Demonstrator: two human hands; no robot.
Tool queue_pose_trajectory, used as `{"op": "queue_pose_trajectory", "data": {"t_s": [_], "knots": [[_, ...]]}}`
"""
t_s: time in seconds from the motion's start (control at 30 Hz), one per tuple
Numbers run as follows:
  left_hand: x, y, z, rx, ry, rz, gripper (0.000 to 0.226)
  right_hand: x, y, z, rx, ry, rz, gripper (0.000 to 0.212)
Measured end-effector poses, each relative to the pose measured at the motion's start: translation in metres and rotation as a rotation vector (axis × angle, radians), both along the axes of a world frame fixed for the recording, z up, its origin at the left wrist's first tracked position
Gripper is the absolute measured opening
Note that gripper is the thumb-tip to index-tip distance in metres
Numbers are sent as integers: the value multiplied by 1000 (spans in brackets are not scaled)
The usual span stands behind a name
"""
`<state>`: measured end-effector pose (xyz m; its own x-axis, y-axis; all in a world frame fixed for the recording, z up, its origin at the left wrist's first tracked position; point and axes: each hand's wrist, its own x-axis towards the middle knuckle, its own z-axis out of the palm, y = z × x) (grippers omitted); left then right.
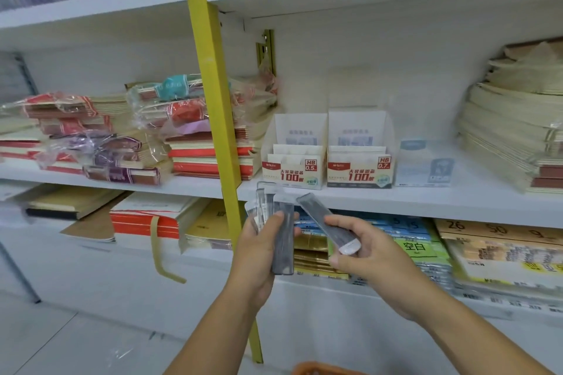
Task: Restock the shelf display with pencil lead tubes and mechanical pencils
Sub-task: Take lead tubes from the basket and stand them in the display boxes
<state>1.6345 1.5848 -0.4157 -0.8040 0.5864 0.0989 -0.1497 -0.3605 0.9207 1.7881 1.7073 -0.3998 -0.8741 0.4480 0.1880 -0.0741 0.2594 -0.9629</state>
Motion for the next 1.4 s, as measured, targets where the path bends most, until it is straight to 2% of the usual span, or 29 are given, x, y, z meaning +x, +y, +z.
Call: {"op": "queue_pose_trajectory", "data": {"t_s": [0.07, 0.13, 0.23, 0.27, 0.43, 0.5, 0.7, 0.8, 0.87, 0.97, 1.07, 1.17, 1.3, 1.33, 1.4], "knots": [[0, -3, 1, -7, 6, 7, 29, 4, 0, 4, 63, -37, -13, 42], [1, -6, 0, -24, 16, 7, 30, 7, -1, 12, 110, -46, -47, 16], [2, -8, 0, -61, 28, -26, 33, 8, 2, 20, 162, -42, -87, 26], [2, -9, 1, -68, 34, -35, 33, 7, 4, 21, 164, -35, -107, 24], [5, -9, 4, -73, 70, -81, 26, 3, 14, 22, -21, 54, -137, 13], [9, -6, 6, -81, 89, -90, 25, 3, 12, 24, -51, 114, -170, 16], [6, -1, 27, -6, 69, 15, 23, -1, 9, 58, -17, 278, -264, 26], [-16, -3, 48, 41, 79, 108, 21, -23, 22, 106, 117, 373, -263, 36], [-31, -3, 54, 70, 87, 152, 21, -49, 34, 137, 343, 363, -279, 34], [-48, 1, 55, 97, 84, 176, 21, -101, 49, 166, 671, 230, -304, 27], [-61, 6, 52, 120, 96, 186, 19, -146, 58, 174, 892, 48, -322, 18], [-69, 11, 51, 111, 139, 181, 21, -173, 67, 172, 981, -69, -281, 17], [-74, 13, 48, 87, 183, 165, 19, -188, 72, 170, 864, -119, -217, 15], [-76, 14, 48, 84, 182, 161, 18, -190, 73, 168, 912, -139, -236, 15], [-78, 14, 48, 82, 171, 155, 18, -194, 74, 164, 1173, -183, -329, 21]]}}
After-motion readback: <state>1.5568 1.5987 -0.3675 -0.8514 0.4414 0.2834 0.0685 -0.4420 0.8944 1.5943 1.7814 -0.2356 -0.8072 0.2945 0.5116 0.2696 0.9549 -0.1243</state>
